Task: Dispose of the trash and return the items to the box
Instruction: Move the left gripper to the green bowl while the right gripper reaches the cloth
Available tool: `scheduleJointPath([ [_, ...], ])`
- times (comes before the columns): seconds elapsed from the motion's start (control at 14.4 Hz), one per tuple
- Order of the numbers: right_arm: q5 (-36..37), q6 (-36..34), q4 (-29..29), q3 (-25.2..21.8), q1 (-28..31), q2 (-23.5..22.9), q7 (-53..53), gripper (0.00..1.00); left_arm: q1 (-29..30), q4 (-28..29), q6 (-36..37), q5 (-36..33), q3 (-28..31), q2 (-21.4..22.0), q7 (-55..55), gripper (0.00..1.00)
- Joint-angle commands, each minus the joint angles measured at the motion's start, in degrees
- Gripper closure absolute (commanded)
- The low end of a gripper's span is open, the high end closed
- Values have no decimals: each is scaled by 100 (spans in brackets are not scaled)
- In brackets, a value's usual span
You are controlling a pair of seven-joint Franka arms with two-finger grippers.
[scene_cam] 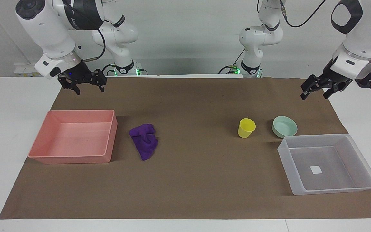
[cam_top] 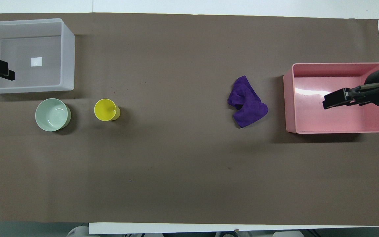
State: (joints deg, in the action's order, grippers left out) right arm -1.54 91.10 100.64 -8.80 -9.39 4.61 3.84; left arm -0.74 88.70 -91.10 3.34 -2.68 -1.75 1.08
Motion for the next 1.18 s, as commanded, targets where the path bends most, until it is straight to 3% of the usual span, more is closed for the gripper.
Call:
scheduleJointPath([
  [0.0,49,109,157,-33,34,128,55,0,-66,42,110,-114,58,52,-82,0],
  [0.21,49,109,157,-34,95,127,73,0,-58,523,-90,-123,58,297,-99,0],
  [0.42,40,127,183,-34,86,127,38,0,4,2111,-1186,-123,66,1034,6,0],
  [0.56,-39,590,411,10,-36,128,56,0,109,2992,-1812,-123,93,1431,207,0],
  [0.7,-39,891,596,28,-396,-73,30,0,145,3546,-1928,-123,93,1459,462,0],
  [0.83,-39,1302,632,37,-641,-477,38,0,171,4108,-2575,-123,93,1450,551,0],
  [1.11,-39,2855,1245,37,-1055,-1075,30,1,319,4717,-3535,-123,93,1196,850,0],
])
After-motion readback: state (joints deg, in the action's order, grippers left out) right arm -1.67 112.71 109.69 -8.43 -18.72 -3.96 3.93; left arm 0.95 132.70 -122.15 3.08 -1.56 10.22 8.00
